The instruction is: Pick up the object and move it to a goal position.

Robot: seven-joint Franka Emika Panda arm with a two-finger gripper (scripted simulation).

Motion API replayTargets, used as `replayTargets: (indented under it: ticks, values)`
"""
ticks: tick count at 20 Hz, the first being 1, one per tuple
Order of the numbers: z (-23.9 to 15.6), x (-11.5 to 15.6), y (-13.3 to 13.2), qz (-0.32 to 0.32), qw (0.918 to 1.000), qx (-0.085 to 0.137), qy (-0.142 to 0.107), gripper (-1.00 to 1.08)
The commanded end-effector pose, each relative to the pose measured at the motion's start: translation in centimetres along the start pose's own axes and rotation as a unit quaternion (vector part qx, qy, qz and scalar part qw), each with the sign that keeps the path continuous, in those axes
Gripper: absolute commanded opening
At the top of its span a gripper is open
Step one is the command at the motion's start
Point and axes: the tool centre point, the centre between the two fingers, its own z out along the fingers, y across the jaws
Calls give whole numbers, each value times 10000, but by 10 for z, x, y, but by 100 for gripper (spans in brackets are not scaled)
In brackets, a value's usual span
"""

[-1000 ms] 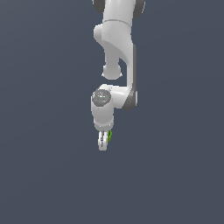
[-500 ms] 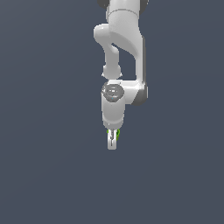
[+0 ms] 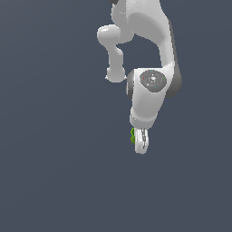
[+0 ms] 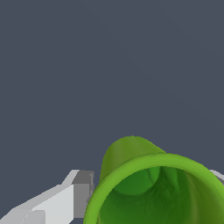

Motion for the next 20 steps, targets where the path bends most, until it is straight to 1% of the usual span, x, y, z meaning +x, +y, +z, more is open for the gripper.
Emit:
replayTargets:
  ticks: [1, 6, 10, 15, 20]
  values:
    - [-19, -24, -4, 4, 10000, 5, 2, -100]
    - [-55, -69, -13, 4, 10000, 5, 2, -100]
    - [-76, -98, -19, 2, 10000, 3, 0, -100]
    - [-94, -121, -25, 0, 10000, 2, -3, -100]
    - [-104, -134, -29, -1, 10000, 1, -6, -100]
